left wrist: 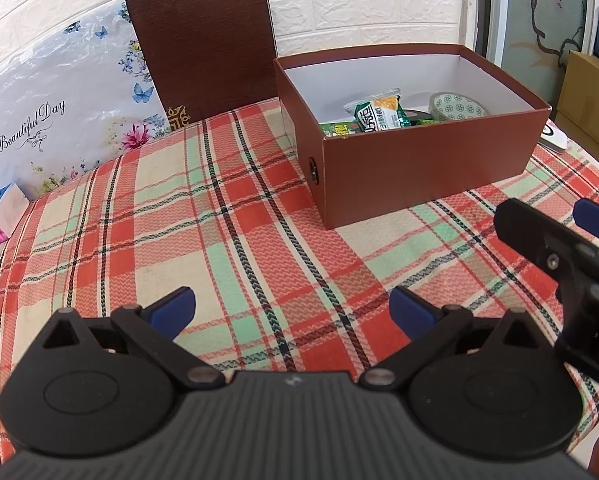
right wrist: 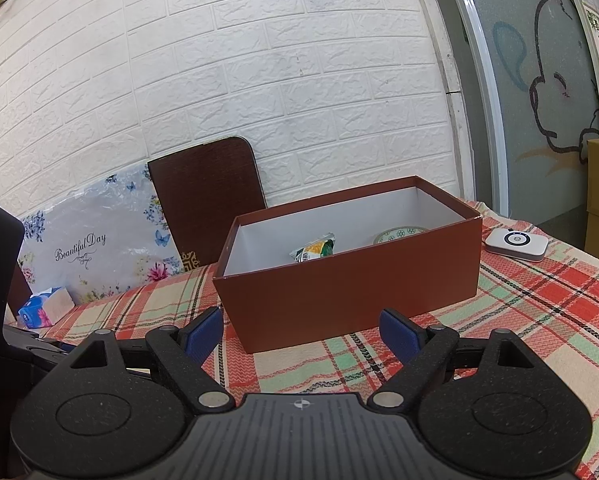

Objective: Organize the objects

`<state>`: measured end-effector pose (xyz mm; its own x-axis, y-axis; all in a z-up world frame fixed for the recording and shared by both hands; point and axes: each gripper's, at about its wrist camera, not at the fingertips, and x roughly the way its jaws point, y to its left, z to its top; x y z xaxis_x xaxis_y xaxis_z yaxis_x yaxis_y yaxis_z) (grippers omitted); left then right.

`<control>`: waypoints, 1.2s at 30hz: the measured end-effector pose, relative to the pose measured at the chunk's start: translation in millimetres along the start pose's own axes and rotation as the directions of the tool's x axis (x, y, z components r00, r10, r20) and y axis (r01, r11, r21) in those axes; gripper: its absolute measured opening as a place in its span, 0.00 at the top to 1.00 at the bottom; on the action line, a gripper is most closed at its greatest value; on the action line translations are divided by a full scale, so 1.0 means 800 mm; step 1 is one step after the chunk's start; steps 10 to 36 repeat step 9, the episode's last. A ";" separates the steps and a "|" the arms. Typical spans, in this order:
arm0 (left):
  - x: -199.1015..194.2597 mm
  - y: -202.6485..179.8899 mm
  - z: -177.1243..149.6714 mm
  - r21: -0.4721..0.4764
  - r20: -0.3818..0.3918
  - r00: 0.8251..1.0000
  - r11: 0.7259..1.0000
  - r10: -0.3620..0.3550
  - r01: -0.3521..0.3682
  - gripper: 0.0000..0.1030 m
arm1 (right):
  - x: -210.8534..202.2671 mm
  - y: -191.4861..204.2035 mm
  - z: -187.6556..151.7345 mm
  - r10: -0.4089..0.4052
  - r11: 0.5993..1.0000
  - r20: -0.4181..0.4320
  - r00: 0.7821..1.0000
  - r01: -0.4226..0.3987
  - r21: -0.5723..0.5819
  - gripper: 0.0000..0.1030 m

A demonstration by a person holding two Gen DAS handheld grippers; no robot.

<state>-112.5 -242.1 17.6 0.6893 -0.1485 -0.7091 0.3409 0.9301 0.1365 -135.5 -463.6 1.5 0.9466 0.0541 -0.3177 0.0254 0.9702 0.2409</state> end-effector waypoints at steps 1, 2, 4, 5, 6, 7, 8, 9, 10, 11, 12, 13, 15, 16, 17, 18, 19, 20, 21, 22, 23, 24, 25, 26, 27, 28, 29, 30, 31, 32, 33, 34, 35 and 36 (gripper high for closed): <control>0.000 0.000 0.000 0.000 0.000 1.000 1.000 0.000 0.000 0.00 | 0.000 0.000 0.000 0.000 1.000 0.000 1.000 0.000 0.000 0.17; 0.000 0.000 0.000 0.001 0.002 1.000 1.000 0.001 -0.001 0.00 | 0.000 0.000 0.000 0.000 1.000 0.000 1.000 0.000 0.000 0.17; -0.001 -0.001 -0.001 0.007 0.015 1.000 1.000 0.003 -0.004 0.00 | -0.001 0.000 -0.001 0.000 1.000 -0.001 1.000 0.000 0.000 0.17; -0.002 -0.001 -0.001 0.010 0.018 1.000 1.000 0.007 -0.007 0.00 | -0.001 0.001 -0.002 0.000 1.000 -0.001 1.000 0.000 -0.001 0.17; -0.003 -0.001 -0.001 0.014 0.021 1.000 1.000 0.008 -0.009 0.00 | -0.001 0.001 -0.002 0.000 1.000 0.000 1.000 0.000 -0.001 0.17; -0.003 -0.001 -0.001 0.014 0.021 1.000 1.000 0.006 -0.006 0.00 | -0.001 0.002 -0.003 0.000 1.000 -0.001 1.000 0.000 0.000 0.17; -0.003 -0.001 -0.001 0.013 0.018 1.000 1.000 0.001 -0.001 0.00 | -0.001 0.002 -0.003 0.000 1.000 -0.001 1.000 0.000 0.001 0.17; -0.002 -0.001 -0.001 0.012 0.013 1.000 1.000 -0.003 0.003 0.00 | 0.000 0.003 -0.003 -0.001 1.000 -0.002 1.000 0.001 0.001 0.17; -0.002 -0.001 -0.001 0.012 0.013 1.000 1.000 -0.003 0.003 0.00 | 0.000 0.003 -0.003 -0.001 1.000 -0.002 1.000 0.001 0.001 0.17; -0.002 -0.001 -0.001 0.012 0.013 1.000 1.000 -0.003 0.003 0.00 | 0.000 0.003 -0.003 -0.001 1.000 -0.002 1.000 0.001 0.001 0.17; -0.002 -0.001 -0.001 0.012 0.013 1.000 1.000 -0.003 0.003 0.00 | 0.000 0.003 -0.003 -0.001 1.000 -0.002 1.000 0.001 0.001 0.17; -0.002 -0.001 -0.001 0.012 0.013 1.000 1.000 -0.003 0.003 0.00 | 0.000 0.003 -0.003 -0.001 1.000 -0.002 1.000 0.001 0.001 0.17; -0.002 -0.001 -0.001 0.012 0.013 1.000 1.000 -0.003 0.003 0.00 | 0.000 0.003 -0.003 -0.001 1.000 -0.002 1.000 0.001 0.001 0.17; -0.002 -0.001 -0.001 0.012 0.013 1.000 1.000 -0.003 0.003 0.00 | 0.000 0.003 -0.003 -0.001 1.000 -0.002 1.000 0.001 0.001 0.17; -0.002 -0.001 -0.001 0.012 0.013 1.000 1.000 -0.003 0.003 0.00 | 0.000 0.003 -0.003 -0.001 1.000 -0.002 1.000 0.001 0.001 0.17; -0.002 -0.001 -0.001 0.012 0.013 1.000 1.000 -0.003 0.003 0.00 | 0.000 0.003 -0.003 -0.001 1.000 -0.002 1.000 0.001 0.001 0.17; -0.002 -0.001 -0.001 0.012 0.013 1.000 1.000 -0.003 0.003 0.00 | 0.000 0.003 -0.003 -0.001 1.000 -0.002 1.000 0.001 0.001 0.17; -0.002 -0.001 -0.001 0.012 0.013 1.000 1.000 -0.003 0.003 0.00 | 0.000 0.003 -0.003 -0.001 1.000 -0.002 1.000 0.001 0.001 0.17; -0.002 -0.001 -0.001 0.012 0.013 1.000 1.000 -0.003 0.003 0.00 | 0.000 0.003 -0.003 -0.001 1.000 -0.002 1.000 0.001 0.001 0.17; -0.002 -0.001 -0.001 0.012 0.013 1.000 1.000 -0.003 0.003 0.00 | 0.000 0.003 -0.003 -0.001 1.000 -0.002 1.000 0.001 0.001 0.17; -0.002 -0.001 -0.001 0.012 0.013 1.000 1.000 -0.003 0.003 0.00 | 0.000 0.003 -0.003 -0.001 1.000 -0.002 1.000 0.001 0.001 0.17; -0.002 -0.001 -0.001 0.012 0.013 1.000 1.000 -0.003 0.003 0.00 | 0.000 0.003 -0.003 -0.001 1.000 -0.002 1.000 0.001 0.001 0.17; -0.002 -0.001 -0.001 0.012 0.013 1.000 1.000 -0.003 0.003 0.00 | 0.000 0.003 -0.003 -0.001 1.000 -0.002 1.000 0.001 0.001 0.17; -0.002 -0.001 -0.001 0.012 0.013 1.000 1.000 -0.003 0.003 0.00 | 0.000 0.003 -0.003 -0.001 1.000 -0.002 1.000 0.001 0.001 0.17; -0.002 -0.001 -0.001 0.012 0.013 1.000 1.000 -0.003 0.003 0.00 | 0.000 0.003 -0.003 -0.001 1.000 -0.002 1.000 0.001 0.001 0.17; -0.002 -0.001 -0.001 0.012 0.013 1.000 1.000 -0.003 0.003 0.00 | 0.000 0.003 -0.003 -0.001 1.000 -0.002 1.000 0.001 0.001 0.17; -0.002 -0.001 -0.001 0.012 0.013 1.000 1.000 -0.003 0.003 0.00 | 0.000 0.003 -0.003 -0.001 1.000 -0.002 1.000 0.001 0.001 0.17; -0.002 -0.001 -0.001 0.012 0.013 1.000 1.000 -0.003 0.003 0.00 | 0.000 0.003 -0.003 -0.001 1.000 -0.002 1.000 0.001 0.001 0.17; -0.002 -0.001 -0.001 0.012 0.013 1.000 1.000 -0.003 0.003 0.00 | 0.000 0.003 -0.003 -0.001 1.000 -0.002 1.000 0.001 0.001 0.17; -0.002 -0.001 -0.001 0.012 0.013 1.000 1.000 -0.003 0.003 0.00 | 0.000 0.003 -0.003 -0.001 1.000 -0.002 1.000 0.001 0.001 0.17; -0.002 -0.001 -0.001 0.012 0.013 1.000 1.000 -0.003 0.003 0.00 | 0.000 0.003 -0.003 -0.001 1.000 -0.002 1.000 0.001 0.001 0.17; -0.002 -0.001 -0.001 0.012 0.013 1.000 1.000 -0.003 0.003 0.00 | 0.000 0.003 -0.003 -0.001 1.000 -0.002 1.000 0.001 0.001 0.17; -0.002 -0.001 -0.001 0.012 0.013 1.000 1.000 -0.003 0.003 0.00 | 0.000 0.003 -0.003 -0.001 1.000 -0.002 1.000 0.001 0.001 0.17; -0.002 -0.001 -0.001 0.012 0.013 1.000 1.000 -0.003 0.003 0.00 | 0.000 0.003 -0.003 -0.001 1.000 -0.002 1.000 0.001 0.001 0.17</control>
